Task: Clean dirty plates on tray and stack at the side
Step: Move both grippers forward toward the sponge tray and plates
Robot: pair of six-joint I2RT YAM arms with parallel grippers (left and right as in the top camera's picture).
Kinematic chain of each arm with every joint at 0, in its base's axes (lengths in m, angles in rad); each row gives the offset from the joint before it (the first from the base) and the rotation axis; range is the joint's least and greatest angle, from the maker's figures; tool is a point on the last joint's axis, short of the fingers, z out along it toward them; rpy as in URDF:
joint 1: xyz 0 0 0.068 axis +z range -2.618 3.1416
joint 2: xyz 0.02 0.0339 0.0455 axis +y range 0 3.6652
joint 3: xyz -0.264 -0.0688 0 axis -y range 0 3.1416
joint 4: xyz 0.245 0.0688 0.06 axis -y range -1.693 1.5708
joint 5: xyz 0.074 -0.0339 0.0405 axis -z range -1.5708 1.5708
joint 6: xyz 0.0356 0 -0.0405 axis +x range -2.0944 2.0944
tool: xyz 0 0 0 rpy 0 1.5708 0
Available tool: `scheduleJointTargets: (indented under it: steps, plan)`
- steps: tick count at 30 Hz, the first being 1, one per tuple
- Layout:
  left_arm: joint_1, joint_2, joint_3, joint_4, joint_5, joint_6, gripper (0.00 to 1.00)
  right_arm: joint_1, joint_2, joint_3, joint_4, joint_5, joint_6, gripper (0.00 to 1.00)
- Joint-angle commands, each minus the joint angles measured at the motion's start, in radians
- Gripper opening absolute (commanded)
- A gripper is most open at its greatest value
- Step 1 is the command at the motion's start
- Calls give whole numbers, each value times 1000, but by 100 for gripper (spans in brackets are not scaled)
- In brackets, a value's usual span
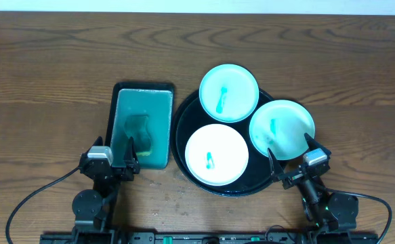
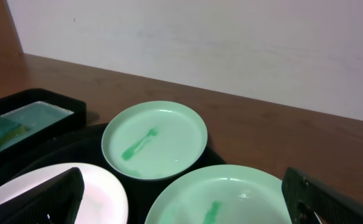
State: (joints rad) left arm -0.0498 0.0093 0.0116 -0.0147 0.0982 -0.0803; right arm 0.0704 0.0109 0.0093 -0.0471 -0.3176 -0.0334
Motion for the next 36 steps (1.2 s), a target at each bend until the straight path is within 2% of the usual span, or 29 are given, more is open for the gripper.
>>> scheduleJointTargets:
  steps: [1,13,22,26,30,33,36]
  plan:
    - [-4,-3,-8,-45,18,9,81,7,-6,-4,0,3,10,99]
    - [-4,-3,-8,-42,-18,37,81,7,-5,-4,0,3,10,99]
    - [-4,-3,-7,-38,56,24,81,7,-5,-4,32,-13,16,99]
    - [-4,-3,-2,24,162,-59,81,7,-5,-3,55,-19,82,99]
    - [-4,9,62,18,168,-187,81,7,-1,37,80,-76,191,99]
    - [-4,74,156,-29,171,-192,81,7,40,126,44,-76,212,99]
    - [-4,206,299,-150,171,-192,81,7,148,264,0,-76,187,99]
